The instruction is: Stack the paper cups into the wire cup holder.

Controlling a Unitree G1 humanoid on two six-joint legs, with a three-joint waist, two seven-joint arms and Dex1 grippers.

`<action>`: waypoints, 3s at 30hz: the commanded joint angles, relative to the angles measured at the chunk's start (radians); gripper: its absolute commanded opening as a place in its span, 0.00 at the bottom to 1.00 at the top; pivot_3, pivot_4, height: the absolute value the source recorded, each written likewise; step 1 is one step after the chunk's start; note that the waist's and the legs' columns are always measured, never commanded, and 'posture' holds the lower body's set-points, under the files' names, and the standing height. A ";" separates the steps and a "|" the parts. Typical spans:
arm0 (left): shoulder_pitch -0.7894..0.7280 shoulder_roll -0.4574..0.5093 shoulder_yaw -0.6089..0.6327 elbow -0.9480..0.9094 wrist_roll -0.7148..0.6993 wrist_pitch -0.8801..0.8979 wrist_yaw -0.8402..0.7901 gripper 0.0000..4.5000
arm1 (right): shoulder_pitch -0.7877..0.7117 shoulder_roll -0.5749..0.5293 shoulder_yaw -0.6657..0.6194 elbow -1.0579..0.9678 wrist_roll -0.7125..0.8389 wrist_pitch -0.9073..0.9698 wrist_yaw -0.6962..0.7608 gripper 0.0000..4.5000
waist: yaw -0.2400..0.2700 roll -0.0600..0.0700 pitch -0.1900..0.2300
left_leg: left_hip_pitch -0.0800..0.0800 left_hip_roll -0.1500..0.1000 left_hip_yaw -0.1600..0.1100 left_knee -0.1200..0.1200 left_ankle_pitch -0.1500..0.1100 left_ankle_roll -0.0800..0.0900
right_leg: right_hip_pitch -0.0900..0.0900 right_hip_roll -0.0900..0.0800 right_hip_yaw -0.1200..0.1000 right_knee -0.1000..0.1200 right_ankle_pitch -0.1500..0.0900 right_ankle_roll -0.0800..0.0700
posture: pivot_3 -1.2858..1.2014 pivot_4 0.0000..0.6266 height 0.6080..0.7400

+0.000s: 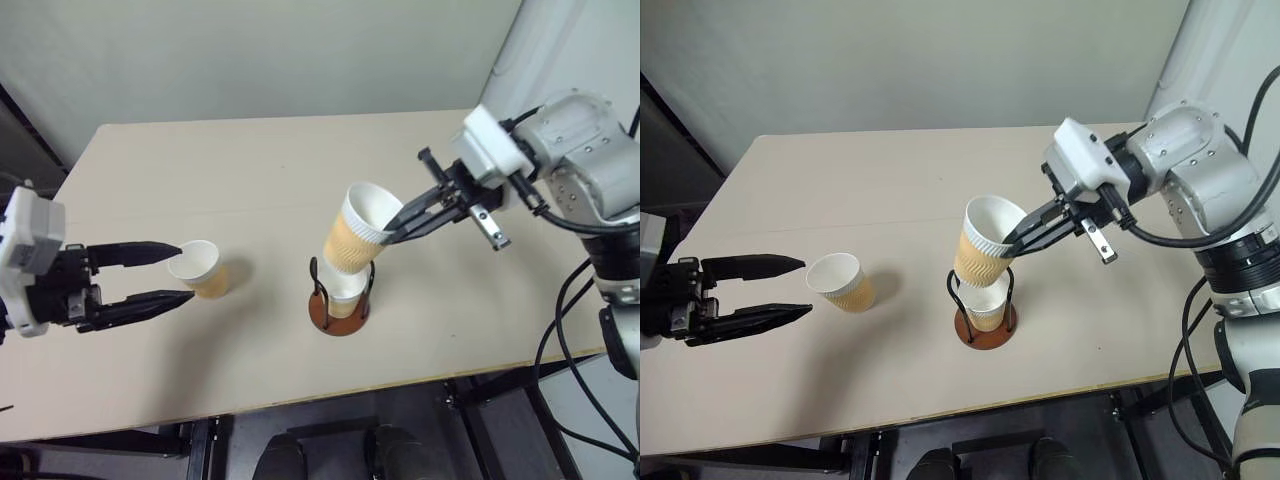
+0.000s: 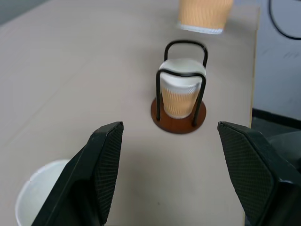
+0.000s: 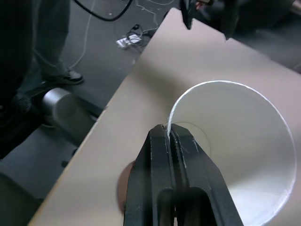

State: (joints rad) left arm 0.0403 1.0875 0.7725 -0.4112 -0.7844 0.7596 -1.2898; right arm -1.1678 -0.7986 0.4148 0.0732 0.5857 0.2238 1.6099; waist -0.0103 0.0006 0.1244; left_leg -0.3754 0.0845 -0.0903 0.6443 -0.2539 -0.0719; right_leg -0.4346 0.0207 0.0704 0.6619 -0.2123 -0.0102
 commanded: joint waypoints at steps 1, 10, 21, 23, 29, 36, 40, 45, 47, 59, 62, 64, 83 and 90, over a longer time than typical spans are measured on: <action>0.006 0.001 0.030 -0.035 -0.013 -0.012 0.021 0.76 | -0.004 0.027 0.008 0.012 -0.070 -0.049 0.005 0.00 | 0.000 0.000 0.000 | 0.000 0.001 -0.001 0.000 0.000 0.000 | 0.000 0.001 0.000 0.000 0.000 -0.001 | 0.52 0.24 1.00; 0.048 -0.006 0.041 -0.053 0.002 -0.019 0.056 0.76 | 0.009 0.041 0.072 0.024 -0.116 -0.106 0.005 0.00 | 0.000 0.000 0.000 | -0.001 0.004 -0.002 -0.001 0.000 0.000 | -0.003 0.006 0.000 0.000 -0.001 -0.006 | 0.52 0.24 1.00; 0.064 0.009 0.031 -0.035 0.033 -0.049 0.071 0.76 | 0.005 0.084 0.088 0.065 -0.182 -0.117 0.005 0.52 | 0.000 0.000 0.000 | -0.002 0.015 0.000 0.001 -0.006 0.001 | -0.005 0.015 0.000 0.000 -0.001 -0.007 | 0.52 0.24 1.00; 0.063 0.027 0.006 -0.012 0.096 -0.092 0.084 0.76 | -0.001 0.083 0.049 0.078 -0.189 -0.100 0.005 0.67 | 0.000 0.000 0.000 | -0.002 0.016 -0.001 0.001 -0.006 0.001 | -0.006 0.016 0.000 0.000 -0.001 -0.008 | 0.52 0.24 1.00; 0.059 0.181 -0.092 0.157 0.357 -0.287 0.064 0.76 | -0.028 0.113 -0.224 0.165 -0.023 0.130 -0.143 0.90 | 0.006 0.000 0.000 | -0.002 0.016 -0.004 0.002 -0.006 0.002 | -0.007 0.017 0.001 0.000 0.000 -0.010 | 0.52 0.24 1.00; -0.118 0.215 -0.383 0.282 0.449 -0.441 0.060 0.76 | 0.107 0.164 -0.306 -0.090 0.045 0.241 -0.234 0.90 | 0.008 -0.002 -0.001 | 0.000 0.016 -0.005 0.001 -0.010 0.002 | -0.007 0.027 0.010 0.000 0.000 -0.010 | 0.52 0.24 1.00; -0.187 0.206 -0.525 0.312 0.507 -0.497 0.042 0.76 | 0.129 0.189 -0.328 -0.149 0.070 0.294 -0.277 0.90 | 0.008 -0.002 -0.001 | -0.002 0.016 -0.005 0.001 -0.011 0.002 | -0.012 0.027 0.011 0.000 0.002 -0.010 | 0.52 0.24 1.00; -0.262 0.186 -0.652 0.376 0.605 -0.552 0.066 0.73 | 0.133 0.205 -0.355 -0.159 0.074 0.322 -0.339 0.90 | 0.007 -0.002 -0.001 | -0.002 0.016 -0.006 0.002 -0.013 0.004 | -0.013 0.028 0.011 0.000 0.002 -0.010 | 0.52 0.24 1.00; -0.290 0.170 -0.682 0.397 0.625 -0.561 0.069 0.63 | 0.140 0.198 -0.369 -0.175 0.085 0.332 -0.346 0.90 | 0.007 -0.002 -0.001 | -0.002 0.016 -0.006 0.001 -0.013 0.004 | -0.014 0.028 0.011 0.000 0.002 -0.010 | 0.52 0.24 1.00; -0.410 0.153 -0.625 0.317 0.422 -0.490 -0.085 0.01 | 0.241 0.040 -0.417 -0.281 0.143 0.366 -0.209 0.90 | 0.015 -0.002 -0.001 | -0.004 0.016 -0.006 0.003 -0.014 0.007 | -0.014 0.029 0.012 0.000 0.006 -0.004 | 0.52 0.24 1.00; -0.561 0.146 -0.633 0.318 0.330 -0.465 -0.154 0.01 | 0.305 -0.048 -0.506 -0.301 0.210 0.398 -0.164 0.90 | 0.025 -0.003 -0.002 | -0.007 0.015 -0.005 0.005 -0.014 0.007 | -0.014 0.030 0.012 -0.001 0.006 -0.004 | 0.52 0.24 1.00; -0.705 0.120 -0.663 0.328 0.279 -0.446 -0.203 0.01 | 0.345 -0.104 -0.561 -0.295 0.223 0.408 -0.158 0.90 | 0.028 -0.003 -0.002 | -0.007 0.014 -0.004 0.006 -0.014 0.007 | -0.013 0.032 0.013 -0.001 0.006 -0.004 | 0.52 0.24 1.00; -1.226 -0.045 -1.328 0.465 0.164 -0.731 -0.325 0.01 | 0.543 -0.221 -0.712 -0.475 0.339 0.470 -0.301 0.90 | 0.021 -0.001 -0.001 | -0.008 0.005 0.002 0.022 -0.018 0.021 | -0.003 0.029 0.019 -0.017 0.016 0.022 | 0.52 0.24 1.00; -1.222 -0.110 -1.361 0.514 0.212 -0.786 -0.325 0.01 | 0.573 -0.221 -0.705 -0.516 0.339 0.462 -0.342 0.90 | 0.025 -0.001 -0.001 | -0.009 0.003 0.001 0.023 -0.021 0.026 | -0.002 0.028 0.019 -0.018 0.018 0.029 | 0.52 0.24 1.00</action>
State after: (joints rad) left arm -1.1603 0.9848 -0.5965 0.1026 -0.5805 -0.0050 -1.5730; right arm -0.5926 -1.0052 -0.2600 -0.4119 0.9055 0.6910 1.2833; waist 0.0151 0.0000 0.1237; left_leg -0.3848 0.0877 -0.0891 0.6670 -0.2748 -0.0458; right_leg -0.4371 0.0490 0.0894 0.6440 -0.1943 0.0188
